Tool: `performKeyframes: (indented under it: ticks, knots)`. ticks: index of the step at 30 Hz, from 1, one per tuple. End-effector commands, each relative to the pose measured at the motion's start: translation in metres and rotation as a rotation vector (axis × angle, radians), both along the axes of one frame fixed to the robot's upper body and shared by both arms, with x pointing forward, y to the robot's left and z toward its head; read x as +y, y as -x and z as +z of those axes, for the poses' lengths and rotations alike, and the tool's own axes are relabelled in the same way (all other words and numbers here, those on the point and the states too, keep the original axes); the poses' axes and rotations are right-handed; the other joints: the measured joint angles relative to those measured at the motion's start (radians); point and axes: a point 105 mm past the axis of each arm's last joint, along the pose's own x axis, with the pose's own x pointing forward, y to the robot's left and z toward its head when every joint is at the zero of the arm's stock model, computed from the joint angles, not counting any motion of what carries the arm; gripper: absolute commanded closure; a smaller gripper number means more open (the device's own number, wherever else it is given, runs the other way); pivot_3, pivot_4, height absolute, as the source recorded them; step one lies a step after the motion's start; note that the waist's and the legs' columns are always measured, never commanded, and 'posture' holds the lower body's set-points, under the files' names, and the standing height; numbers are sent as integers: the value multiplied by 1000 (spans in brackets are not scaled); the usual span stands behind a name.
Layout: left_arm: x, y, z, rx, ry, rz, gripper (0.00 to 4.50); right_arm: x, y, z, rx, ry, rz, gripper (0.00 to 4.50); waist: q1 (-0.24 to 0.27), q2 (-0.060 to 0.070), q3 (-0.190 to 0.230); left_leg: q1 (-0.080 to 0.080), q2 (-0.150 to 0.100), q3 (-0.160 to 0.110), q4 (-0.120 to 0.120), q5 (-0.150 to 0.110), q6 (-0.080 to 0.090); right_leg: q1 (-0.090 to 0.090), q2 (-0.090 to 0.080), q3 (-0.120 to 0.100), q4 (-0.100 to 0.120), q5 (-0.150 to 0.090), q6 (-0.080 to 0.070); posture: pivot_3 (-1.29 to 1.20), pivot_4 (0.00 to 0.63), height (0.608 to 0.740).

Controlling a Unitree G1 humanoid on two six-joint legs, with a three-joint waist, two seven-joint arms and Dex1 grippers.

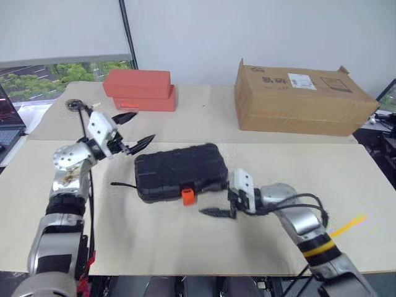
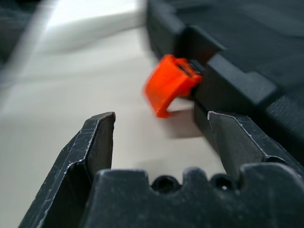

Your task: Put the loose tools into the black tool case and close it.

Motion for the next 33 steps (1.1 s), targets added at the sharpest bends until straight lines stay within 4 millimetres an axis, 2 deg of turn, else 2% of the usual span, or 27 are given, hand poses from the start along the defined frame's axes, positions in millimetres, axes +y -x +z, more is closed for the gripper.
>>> performKeyframes:
  ticks: [1, 4, 7, 9, 12, 15, 18, 23, 26, 30, 31, 33]
  knots:
    - [-21, 2, 12, -26, -3, -67, 40, -21, -40, 31, -161, -52, -238, 851, -3, 0, 0, 1, 0, 0, 0, 0, -1, 0, 0, 0, 0, 0, 0, 0, 150, 712]
    - [-42, 4, -4, 21, -46, -125, 40, -24, -41, 37, -127, -76, -262, 851, -6, 0, 0, 1, 0, 0, -2, 3, -4, 0, 2, 1, 0, 0, -1, 0, 150, 712]
    - [-52, 4, -31, 106, -120, -137, 40, -19, -23, 34, -21, -82, -216, 851, -8, 0, 0, 1, 0, 0, -4, 3, -4, 0, 2, 2, 0, 0, -2, 0, 150, 712]
    - [-53, -1, -55, 177, -181, -103, 40, -10, -5, 24, 60, -50, -196, 851, -9, 0, 0, 0, 0, 0, -4, 3, -3, -1, 3, 2, -1, 0, -4, 0, 150, 712]
    - [-54, -6, -72, 232, -224, -51, 40, 1, 8, 13, 127, -26, -219, 851, -10, 0, 0, 0, 1, 0, -4, 2, -2, -1, 3, 2, -2, 0, -4, 0, 150, 712]
    - [-56, -10, -83, 270, -240, -10, 40, 10, 5, 6, 163, -30, -324, 851, -10, 0, 0, 2, 1, 0, -4, -4, 6, 0, 2, 5, -2, -1, -2, 0, 150, 712]
    - [-62, -7, -91, 287, -244, -9, 40, 13, -6, 2, 178, -52, -451, 851, -8, 0, 0, 5, 1, -1, -4, -7, 1, 2, 0, 4, -1, -1, -2, 0, 150, 712]
    - [-64, -4, -96, 301, -241, -3, 40, 34, 0, 2, 220, -84, -458, 851, -8, 0, -1, 5, 0, -1, -3, -8, -2, 2, -1, 5, -1, 1, 0, 0, 150, 712]
    - [-64, -4, -96, 304, -235, 3, 40, 36, -1, -1, 205, -69, -486, 851, -7, 0, -2, 5, 0, -1, -4, -8, -2, 2, -1, 5, -1, 1, 0, 0, 150, 712]
    - [-64, -5, -94, 300, -216, 11, 0, 31, -8, 2, 151, -55, -536, 1857, -7, 0, -2, 5, 0, -1, -4, -8, -2, 2, -1, 5, -1, 1, 0, 0, 150, 712]
    - [-62, -6, -93, 298, -215, 20, 0, 32, -8, 5, 146, -70, -538, 2304, -7, 0, -2, 5, 0, -1, -4, -8, -2, 2, -1, 5, -1, 1, 0, 0, 150, 712]
    - [-59, -8, -93, 299, -213, 32, 0, 35, -6, 10, 134, -91, -533, 2851, -7, 0, -2, 5, 0, -1, -4, -8, -2, 2, -1, 6, -1, 1, 0, 0, 150, 712]
